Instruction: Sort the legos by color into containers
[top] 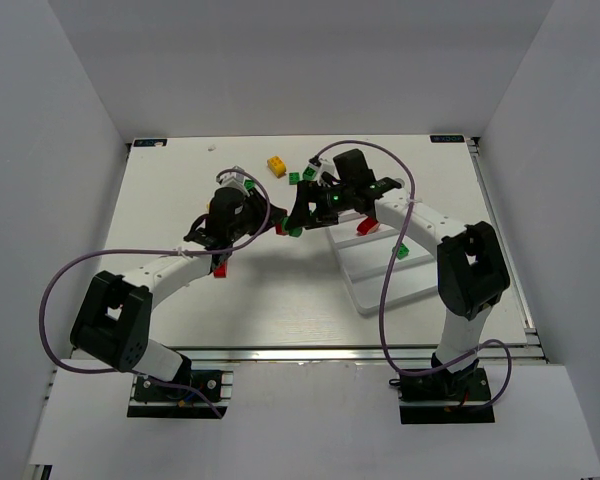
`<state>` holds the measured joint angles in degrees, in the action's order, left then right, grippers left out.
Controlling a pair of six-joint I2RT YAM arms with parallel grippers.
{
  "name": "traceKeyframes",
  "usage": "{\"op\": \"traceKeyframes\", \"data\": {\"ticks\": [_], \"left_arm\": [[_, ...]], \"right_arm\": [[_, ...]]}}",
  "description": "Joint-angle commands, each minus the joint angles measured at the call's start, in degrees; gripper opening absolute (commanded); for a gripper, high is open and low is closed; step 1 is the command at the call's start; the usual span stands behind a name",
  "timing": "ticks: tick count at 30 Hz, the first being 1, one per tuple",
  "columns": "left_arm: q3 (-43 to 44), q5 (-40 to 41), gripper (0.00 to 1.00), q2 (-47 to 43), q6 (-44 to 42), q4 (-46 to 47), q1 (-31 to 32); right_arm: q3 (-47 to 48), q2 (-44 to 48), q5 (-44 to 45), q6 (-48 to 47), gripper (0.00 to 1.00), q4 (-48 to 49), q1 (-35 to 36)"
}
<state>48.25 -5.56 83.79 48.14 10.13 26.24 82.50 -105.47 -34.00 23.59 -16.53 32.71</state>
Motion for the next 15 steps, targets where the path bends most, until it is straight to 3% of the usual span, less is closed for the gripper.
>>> {"op": "traceKeyframes", "data": {"ticks": [1, 10, 15], "left_arm": [[-0.5, 0.6, 0.14, -2.5, 0.8, 2.1, 0.9], [-1.3, 0.5, 0.14, -1.5, 1.7, 3.3, 2.1], [-0.8, 0.7, 0.14, -1.1, 1.5, 3.2, 2.2]], "right_arm": [[2.0, -0.6, 2.0, 0.7, 0.85, 0.4, 0.3], [3.3, -2.1, 2.4, 1.6, 0.75, 0.9, 0.6], [2.5, -1.1, 2.6, 1.0, 0.61, 1.2, 0.5]]}}
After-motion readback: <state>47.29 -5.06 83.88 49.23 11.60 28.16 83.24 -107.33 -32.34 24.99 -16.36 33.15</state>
